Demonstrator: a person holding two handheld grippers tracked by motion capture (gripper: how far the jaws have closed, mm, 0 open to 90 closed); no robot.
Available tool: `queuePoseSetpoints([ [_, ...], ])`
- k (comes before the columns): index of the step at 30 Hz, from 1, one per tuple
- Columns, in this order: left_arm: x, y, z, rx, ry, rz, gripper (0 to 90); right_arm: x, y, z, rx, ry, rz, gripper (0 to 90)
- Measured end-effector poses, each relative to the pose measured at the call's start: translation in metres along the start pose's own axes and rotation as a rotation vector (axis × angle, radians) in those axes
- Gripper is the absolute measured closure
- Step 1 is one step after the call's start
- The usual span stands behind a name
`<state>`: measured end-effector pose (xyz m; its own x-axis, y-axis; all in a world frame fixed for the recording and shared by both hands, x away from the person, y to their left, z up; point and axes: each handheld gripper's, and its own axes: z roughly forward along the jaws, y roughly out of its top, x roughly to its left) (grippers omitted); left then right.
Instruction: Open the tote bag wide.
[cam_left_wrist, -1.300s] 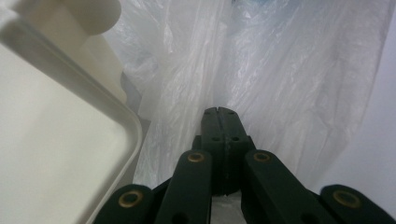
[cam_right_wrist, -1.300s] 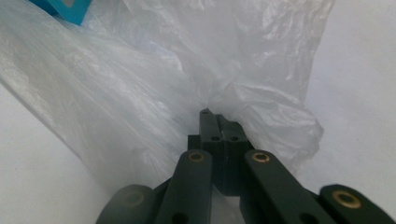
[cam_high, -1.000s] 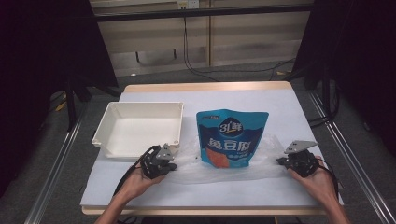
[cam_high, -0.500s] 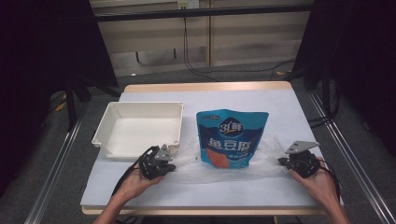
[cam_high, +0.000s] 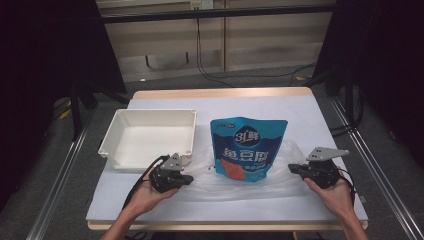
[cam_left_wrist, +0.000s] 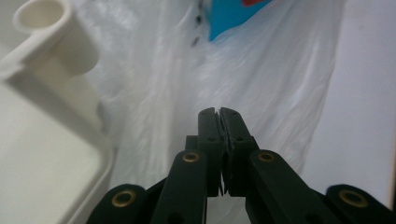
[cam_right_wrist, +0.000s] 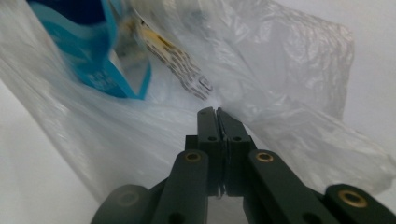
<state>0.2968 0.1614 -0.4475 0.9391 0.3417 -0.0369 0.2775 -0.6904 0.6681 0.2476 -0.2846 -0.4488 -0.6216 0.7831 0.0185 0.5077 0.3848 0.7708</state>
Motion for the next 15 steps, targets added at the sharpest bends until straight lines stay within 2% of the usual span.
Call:
queuePoseSetpoints([
  [5, -0.008, 0.013, -0.005, -0.088, -0.010, -0.005, 83.7, 0.012, 0.006, 0.000, -0.030, 0.031, -0.023, 84.4],
  [8, -0.011, 0.021, -0.004, -0.112, -0.024, -0.016, 83.7, 0.019, 0.012, 0.000, -0.024, 0.035, -0.035, 84.9],
  [9, -0.012, 0.024, -0.002, -0.138, -0.034, -0.033, 83.7, 0.020, 0.013, 0.001, -0.026, 0.037, -0.038, 85.1],
  [11, -0.012, 0.028, 0.004, -0.172, -0.092, -0.076, 83.7, 0.021, 0.013, 0.002, -0.027, 0.057, -0.022, 86.7],
  [13, -0.015, 0.032, 0.012, -0.207, -0.119, -0.111, 83.6, 0.027, 0.014, 0.003, -0.025, 0.088, -0.035, 88.9],
  [15, -0.018, 0.040, 0.020, -0.187, -0.093, -0.090, 83.7, 0.035, 0.014, 0.007, -0.019, 0.130, -0.050, 90.0],
])
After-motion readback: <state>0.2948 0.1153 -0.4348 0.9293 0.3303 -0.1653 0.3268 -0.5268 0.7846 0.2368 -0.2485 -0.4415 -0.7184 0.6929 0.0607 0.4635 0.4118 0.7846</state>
